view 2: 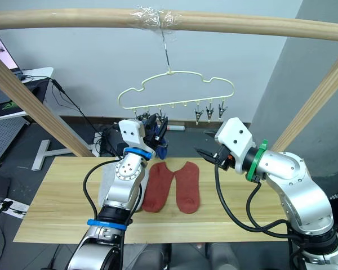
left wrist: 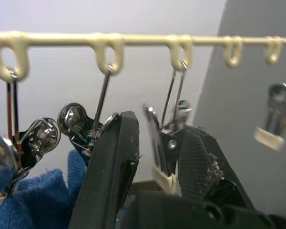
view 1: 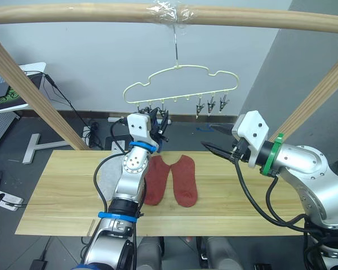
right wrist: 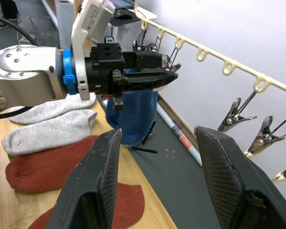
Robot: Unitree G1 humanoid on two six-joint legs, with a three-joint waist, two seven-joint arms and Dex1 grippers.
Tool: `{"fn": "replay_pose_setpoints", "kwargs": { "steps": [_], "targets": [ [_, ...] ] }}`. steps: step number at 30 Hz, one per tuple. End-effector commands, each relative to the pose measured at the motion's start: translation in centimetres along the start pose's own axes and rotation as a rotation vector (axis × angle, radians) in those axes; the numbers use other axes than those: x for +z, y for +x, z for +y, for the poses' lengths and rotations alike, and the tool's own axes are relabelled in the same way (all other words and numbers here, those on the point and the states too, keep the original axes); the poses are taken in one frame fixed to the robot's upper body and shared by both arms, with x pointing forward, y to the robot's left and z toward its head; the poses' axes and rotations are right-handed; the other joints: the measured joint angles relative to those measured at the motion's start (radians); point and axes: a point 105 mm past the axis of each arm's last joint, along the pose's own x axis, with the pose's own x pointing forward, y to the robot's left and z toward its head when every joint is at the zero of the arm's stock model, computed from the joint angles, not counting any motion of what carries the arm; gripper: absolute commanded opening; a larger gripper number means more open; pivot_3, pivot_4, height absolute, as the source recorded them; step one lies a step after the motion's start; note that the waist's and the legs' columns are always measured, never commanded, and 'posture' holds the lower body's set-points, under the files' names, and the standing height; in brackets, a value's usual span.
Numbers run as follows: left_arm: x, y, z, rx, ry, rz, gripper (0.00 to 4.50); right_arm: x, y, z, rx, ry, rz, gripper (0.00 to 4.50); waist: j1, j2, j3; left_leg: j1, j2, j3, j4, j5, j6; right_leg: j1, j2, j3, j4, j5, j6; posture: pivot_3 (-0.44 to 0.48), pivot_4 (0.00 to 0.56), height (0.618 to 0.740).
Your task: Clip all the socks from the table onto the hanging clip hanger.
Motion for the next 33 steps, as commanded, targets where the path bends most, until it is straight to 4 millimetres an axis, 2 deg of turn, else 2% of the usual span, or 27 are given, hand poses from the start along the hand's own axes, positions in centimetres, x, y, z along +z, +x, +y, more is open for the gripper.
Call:
{"fn": "replay_pose_setpoints", "kwargs": {
  "steps": [1,8,18,24,33],
  "targets": [
    [1.67,0.63,-0.14,0.009,-0.020,-0.064,1.66,1.02,-0.22,-0.22,-0.009,-0.032,-0.042,2.54,0.000,0.000,0.000,0.000,0.000,0.000,0.000,0.000,0.000,0.000,0.000,0.000,0.000,0.000,0.000,-0.103,0.205,0.720],
    [2.35,1.13,-0.23,0.035,-0.060,-0.080,1.66,0.97,-0.16,-0.04,-0.002,-0.031,-0.046,2.54,0.000,0.000,0.000,0.000,0.000,0.000,0.000,0.000,0.000,0.000,0.000,0.000,0.000,0.000,0.000,-0.103,0.203,0.720],
    [2.22,1.12,-0.60,0.012,-0.088,-0.069,1.66,0.79,-0.22,0.03,-0.004,-0.031,-0.039,2.54,0.000,0.000,0.000,0.000,0.000,0.001,0.000,0.000,0.000,0.000,0.000,0.000,0.000,0.000,0.000,-0.103,0.192,0.720],
    [2.42,1.10,-0.58,-0.002,-0.087,-0.077,0.55,0.68,-0.20,0.36,-0.001,-0.026,-0.039,2.58,0.000,0.000,0.000,0.000,0.000,0.001,0.000,0.000,0.000,0.000,0.000,0.000,0.000,0.000,0.000,-0.101,0.188,0.720],
    [2.21,0.75,-0.68,-0.045,-0.104,-0.065,0.47,0.51,-0.23,0.66,0.003,-0.024,-0.035,2.58,0.001,0.000,0.000,0.000,0.000,0.001,0.000,0.000,0.000,0.000,0.000,0.000,0.001,0.000,0.000,-0.100,0.186,0.720]
  ]
}}
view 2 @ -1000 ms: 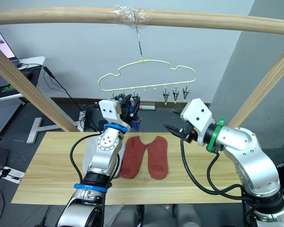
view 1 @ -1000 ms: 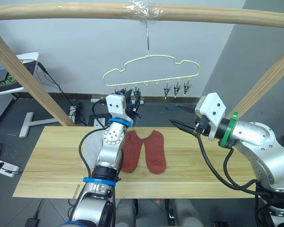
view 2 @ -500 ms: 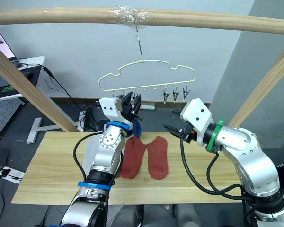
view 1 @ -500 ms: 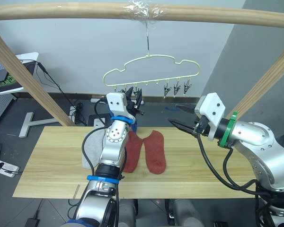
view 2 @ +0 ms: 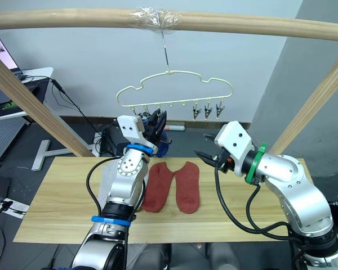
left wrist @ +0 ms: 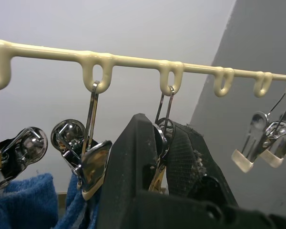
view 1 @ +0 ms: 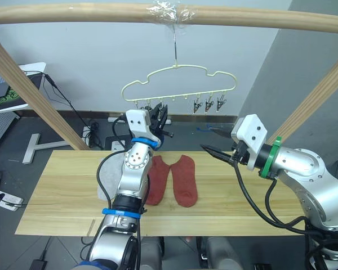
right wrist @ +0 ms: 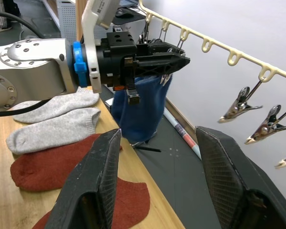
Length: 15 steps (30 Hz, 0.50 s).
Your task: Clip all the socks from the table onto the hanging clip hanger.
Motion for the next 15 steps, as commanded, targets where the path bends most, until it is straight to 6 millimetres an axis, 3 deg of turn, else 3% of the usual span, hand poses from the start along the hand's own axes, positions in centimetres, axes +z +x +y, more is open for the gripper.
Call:
{"fn": "replay_pose_setpoints", "kwargs": {
  "steps": [1,15],
  "targets": [
    [1.3,0.1,-0.1,-0.016,-0.002,-0.040,0.47,1.1,-0.2,0.3,0.001,-0.044,-0.040,2.58,0.000,0.000,0.000,0.000,0.000,0.000,0.000,0.000,0.000,0.000,0.000,0.000,0.000,0.000,0.000,-0.100,0.185,0.720],
    [1.7,-0.1,0.0,-0.084,-0.040,-0.030,0.47,0.0,0.7,0.9,-0.005,-0.034,-0.015,2.58,-0.001,0.000,0.000,0.000,0.000,0.000,0.000,0.000,0.000,0.000,0.000,0.000,0.000,0.000,0.000,-0.094,0.191,0.720]
  ]
}}
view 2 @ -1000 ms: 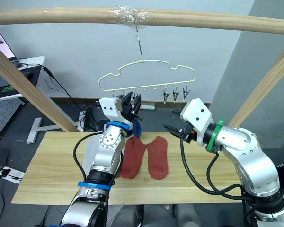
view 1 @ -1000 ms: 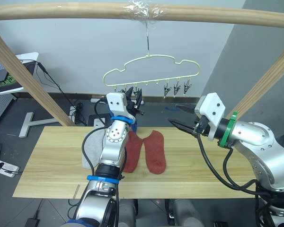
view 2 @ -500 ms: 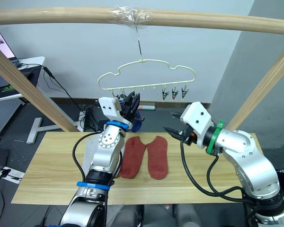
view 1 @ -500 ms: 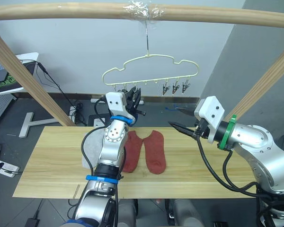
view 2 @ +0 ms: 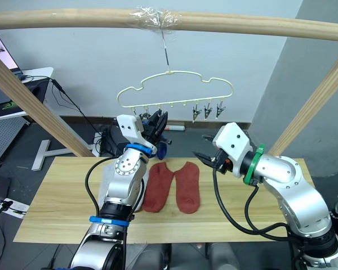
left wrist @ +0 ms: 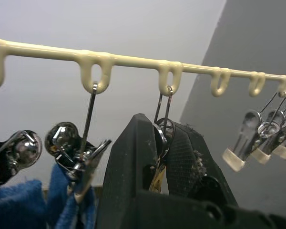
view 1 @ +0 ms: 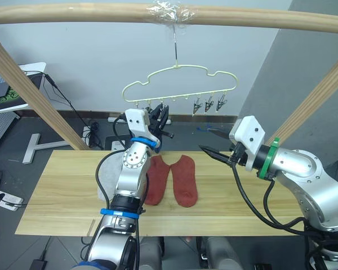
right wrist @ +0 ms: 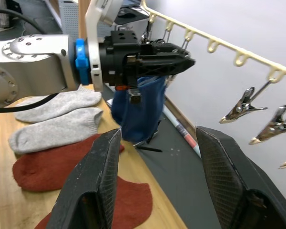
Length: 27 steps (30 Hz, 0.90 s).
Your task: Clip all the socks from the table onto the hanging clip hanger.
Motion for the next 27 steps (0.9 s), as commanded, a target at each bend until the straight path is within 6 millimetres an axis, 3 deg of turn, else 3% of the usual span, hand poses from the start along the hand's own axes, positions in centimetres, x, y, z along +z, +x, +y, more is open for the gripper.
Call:
{"fn": "replay_pose_setpoints", "kwargs": {
  "steps": [1,5,15,27],
  "targets": [
    [1.6,-0.1,0.0,-0.045,-0.002,-0.046,0.47,0.1,0.4,0.3,-0.022,-0.032,-0.014,2.58,-0.001,0.000,0.000,0.000,0.000,0.000,0.000,0.000,0.000,0.000,0.000,0.000,0.000,0.000,0.000,-0.093,0.193,0.720],
    [1.8,-0.2,0.3,-0.074,-0.022,-0.031,0.47,-1.6,1.8,0.5,-0.053,-0.022,0.034,2.58,-0.001,0.000,0.000,0.000,0.000,0.000,0.000,0.000,0.000,0.000,0.000,0.000,0.000,0.000,0.000,-0.093,0.199,0.720],
    [3.8,0.0,0.3,-0.217,-0.163,0.003,0.47,-9.4,9.4,1.1,-0.256,0.108,0.212,2.58,-0.017,0.000,0.000,0.000,0.001,-0.001,0.000,0.001,-0.001,0.000,0.000,0.001,0.001,0.000,0.000,-0.079,0.218,0.720],
    [5.4,-0.8,1.0,-0.279,-0.259,0.077,0.47,-13.3,12.6,2.5,-0.310,0.167,0.278,2.58,-0.018,0.000,0.000,0.000,0.001,-0.001,0.000,0.000,-0.001,-0.001,0.001,0.001,0.001,0.000,0.000,-0.062,0.231,0.720]
  ]
}}
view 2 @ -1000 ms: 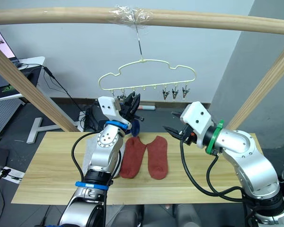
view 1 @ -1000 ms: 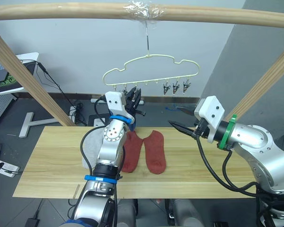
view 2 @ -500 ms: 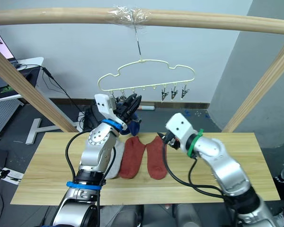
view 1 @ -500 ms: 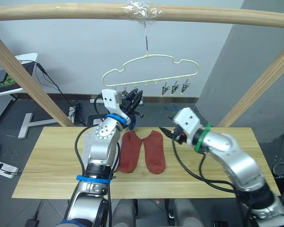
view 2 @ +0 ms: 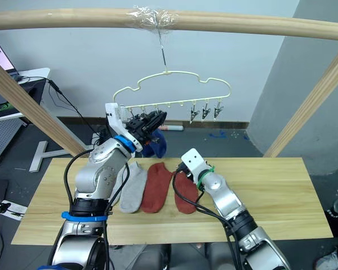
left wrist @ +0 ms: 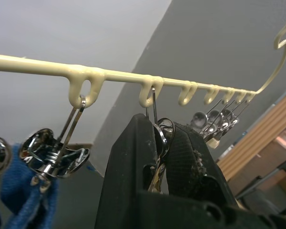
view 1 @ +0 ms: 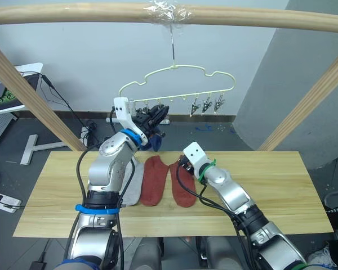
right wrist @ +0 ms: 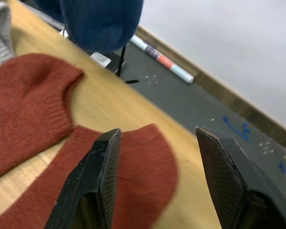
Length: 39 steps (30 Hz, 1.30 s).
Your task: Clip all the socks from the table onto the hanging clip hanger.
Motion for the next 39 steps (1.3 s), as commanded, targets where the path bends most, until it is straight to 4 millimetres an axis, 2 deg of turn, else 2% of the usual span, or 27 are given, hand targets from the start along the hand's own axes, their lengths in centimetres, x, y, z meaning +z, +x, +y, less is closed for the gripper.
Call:
{"fn": "replay_pose_setpoints", "kwargs": {
  "steps": [1,5,12,14,20,27,35,39],
  "targets": [
    [2.7,-0.3,-0.7,-0.043,0.022,-0.062,0.47,0.8,0.4,-0.6,-0.036,-0.010,-0.044,2.58,0.000,0.000,0.000,0.000,0.000,0.000,0.000,0.000,0.000,0.000,0.000,0.000,0.000,0.000,0.000,-0.061,0.232,0.720],
    [2.9,-0.6,-0.5,-0.040,-0.016,-0.045,0.47,0.2,0.6,-0.6,-0.044,-0.010,-0.034,2.58,0.000,0.000,0.000,0.000,0.000,0.000,0.000,0.000,0.000,0.000,0.000,0.001,0.000,0.000,0.000,-0.059,0.236,0.720],
    [2.6,-0.8,-0.7,-0.042,0.089,-0.040,0.47,0.7,0.5,-0.6,-0.040,0.008,-0.059,2.58,0.000,0.000,0.001,0.000,0.000,0.000,0.000,0.000,0.000,0.000,0.000,0.001,0.000,0.000,0.000,-0.057,0.236,0.720],
    [2.2,-1.0,-0.5,-0.022,0.116,-0.040,1.19,1.2,0.3,-0.7,-0.042,0.009,-0.077,2.58,0.000,0.001,0.001,0.000,0.000,0.000,0.000,0.000,0.000,0.000,0.000,0.001,0.000,0.000,0.000,-0.058,0.236,0.720],
    [0.9,-0.9,-0.5,0.001,0.195,-0.048,2.94,3.0,-0.8,-1.0,-0.029,0.001,-0.140,2.58,0.001,0.001,0.001,0.000,0.000,-0.001,0.000,0.000,0.000,0.000,0.000,0.001,0.000,0.000,0.000,-0.057,0.238,0.720],
    [0.3,-0.6,0.1,0.095,0.272,-0.082,2.94,5.8,-4.4,-1.8,0.020,-0.015,-0.246,2.58,0.002,0.001,0.001,0.000,0.000,-0.001,0.000,0.000,0.000,0.000,0.000,0.001,0.000,0.000,0.000,-0.058,0.237,0.720],
    [-0.4,0.3,-0.7,0.144,0.298,-0.122,2.94,10.1,-8.9,-3.4,0.122,-0.065,-0.377,2.58,0.002,0.000,0.001,0.000,0.000,-0.002,0.000,0.000,0.000,0.000,0.000,0.001,0.000,0.000,0.000,-0.075,0.237,0.720],
    [-1.1,0.4,-1.0,0.154,0.340,-0.129,2.94,11.0,-10.3,-4.4,0.132,-0.082,-0.397,2.58,0.002,0.000,0.001,0.000,0.000,-0.001,0.000,0.000,0.000,0.000,0.000,0.001,-0.001,0.000,0.000,-0.081,0.235,0.720]
  ]
}}
